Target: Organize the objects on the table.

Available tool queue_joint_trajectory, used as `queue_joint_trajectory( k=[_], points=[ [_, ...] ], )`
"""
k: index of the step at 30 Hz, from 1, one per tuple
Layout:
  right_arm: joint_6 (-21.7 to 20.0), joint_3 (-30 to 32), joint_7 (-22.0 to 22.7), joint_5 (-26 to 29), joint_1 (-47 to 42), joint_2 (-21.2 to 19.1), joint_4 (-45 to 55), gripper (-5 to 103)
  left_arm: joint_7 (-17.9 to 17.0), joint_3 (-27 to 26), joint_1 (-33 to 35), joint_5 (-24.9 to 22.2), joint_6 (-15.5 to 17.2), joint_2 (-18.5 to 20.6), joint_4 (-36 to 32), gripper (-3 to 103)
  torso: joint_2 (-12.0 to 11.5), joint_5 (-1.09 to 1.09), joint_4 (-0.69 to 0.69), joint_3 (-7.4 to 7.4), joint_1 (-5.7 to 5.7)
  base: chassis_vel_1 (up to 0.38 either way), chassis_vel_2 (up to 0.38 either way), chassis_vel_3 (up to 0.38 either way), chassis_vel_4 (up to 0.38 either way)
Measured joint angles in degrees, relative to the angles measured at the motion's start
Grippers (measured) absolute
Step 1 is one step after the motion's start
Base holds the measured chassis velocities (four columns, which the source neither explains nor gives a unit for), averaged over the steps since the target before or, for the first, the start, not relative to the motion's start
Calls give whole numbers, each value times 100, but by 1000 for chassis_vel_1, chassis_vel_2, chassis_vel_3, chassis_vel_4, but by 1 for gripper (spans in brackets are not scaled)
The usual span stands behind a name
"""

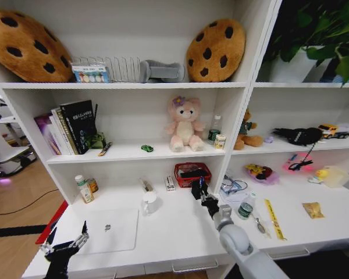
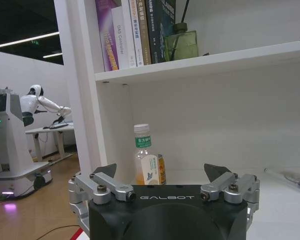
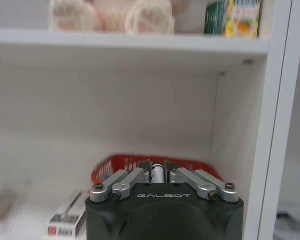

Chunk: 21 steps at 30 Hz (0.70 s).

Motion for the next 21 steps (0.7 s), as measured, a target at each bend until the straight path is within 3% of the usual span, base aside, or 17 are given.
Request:
queue_joint_trajectory(
  k=[2,4,11,21],
  points=[
    [166,7,-145,-62,135,-49,-86,13,0,9,0,7,-4,-4,0,99,1,0,1,0,0,0,0,0,0],
    [644,-54,-490,-216,462,-148,-425,13,0,25,2,15,-14,-17,0,99,1,-1,1,0,0,0,0,0,0],
    [1400,-346,-879,-456,984,-19,-1356,13,-3,7,25,3,-25,-8,0,99,1,0,0,0,-1,0,0,0,0],
    [1774,-700,-904,-453,1607,283,-2142,13,-5,10,24,-6,-26,-11,32,99,2,-2,1,-1,-1,0,0,0,0]
  ],
)
